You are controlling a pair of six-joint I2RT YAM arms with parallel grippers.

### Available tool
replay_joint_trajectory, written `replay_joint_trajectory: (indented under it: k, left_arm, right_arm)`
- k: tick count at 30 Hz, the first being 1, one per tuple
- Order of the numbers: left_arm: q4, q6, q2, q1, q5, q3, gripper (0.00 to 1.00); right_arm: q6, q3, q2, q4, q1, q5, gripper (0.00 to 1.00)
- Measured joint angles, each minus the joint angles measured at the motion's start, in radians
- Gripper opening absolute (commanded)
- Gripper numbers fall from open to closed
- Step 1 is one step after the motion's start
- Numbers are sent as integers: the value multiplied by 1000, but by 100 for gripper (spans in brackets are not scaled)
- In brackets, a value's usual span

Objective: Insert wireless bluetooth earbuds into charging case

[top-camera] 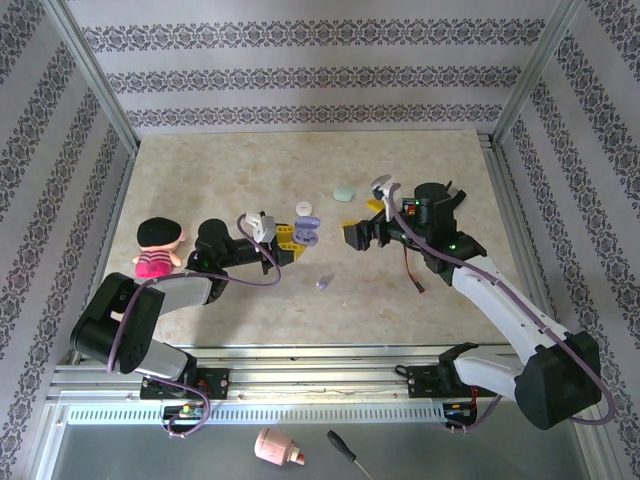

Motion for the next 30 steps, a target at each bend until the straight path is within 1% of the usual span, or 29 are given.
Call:
replay_joint_trajectory:
  k: [3, 5, 7, 8, 12, 16, 18, 19, 21, 22, 23, 24, 30]
  left_arm:
    - [43, -12, 0, 10, -20, -15, 20]
    - [63, -19, 0, 15, -32, -24, 20]
    - [80, -24, 0, 18, -40, -29, 20]
    - [90, -27, 2, 19, -44, -31, 20]
    - [149, -53, 18, 19, -53, -35, 20]
    - [181, -76, 25, 19, -54, -38, 20]
    - [201, -83, 25, 21, -54, -40, 20]
    - [208, -86, 25, 23, -55, -40, 20]
    - [225, -97, 26, 27, -60, -43, 20]
    - [231, -100, 27, 28, -61, -44, 20]
    - [241, -104, 29, 28, -61, -44, 20]
    - [251, -106, 31, 29, -62, -44, 20]
    - [270, -119, 38, 34, -65, -56, 20]
  right_arm:
    - [69, 0, 17, 16, -43, 17, 97]
    - [97, 1, 50, 14, -61, 23, 91]
    - [120, 1, 95, 6, -70, 29, 89]
    - [129, 0, 115, 3, -69, 27, 86]
    - [138, -11, 136, 20, -33, -29, 76]
    - [112, -9, 142, 50, 27, -106, 70]
    - [111, -5, 155, 57, 49, -120, 63]
    - [112, -2, 163, 58, 50, -116, 64]
    - [121, 15, 193, 51, 42, -69, 64]
    - [121, 26, 212, 46, 36, -38, 62]
    - [125, 39, 235, 40, 27, 2, 58]
    - [134, 53, 261, 29, 18, 45, 57]
    - [156, 174, 451, -61, -16, 266, 55]
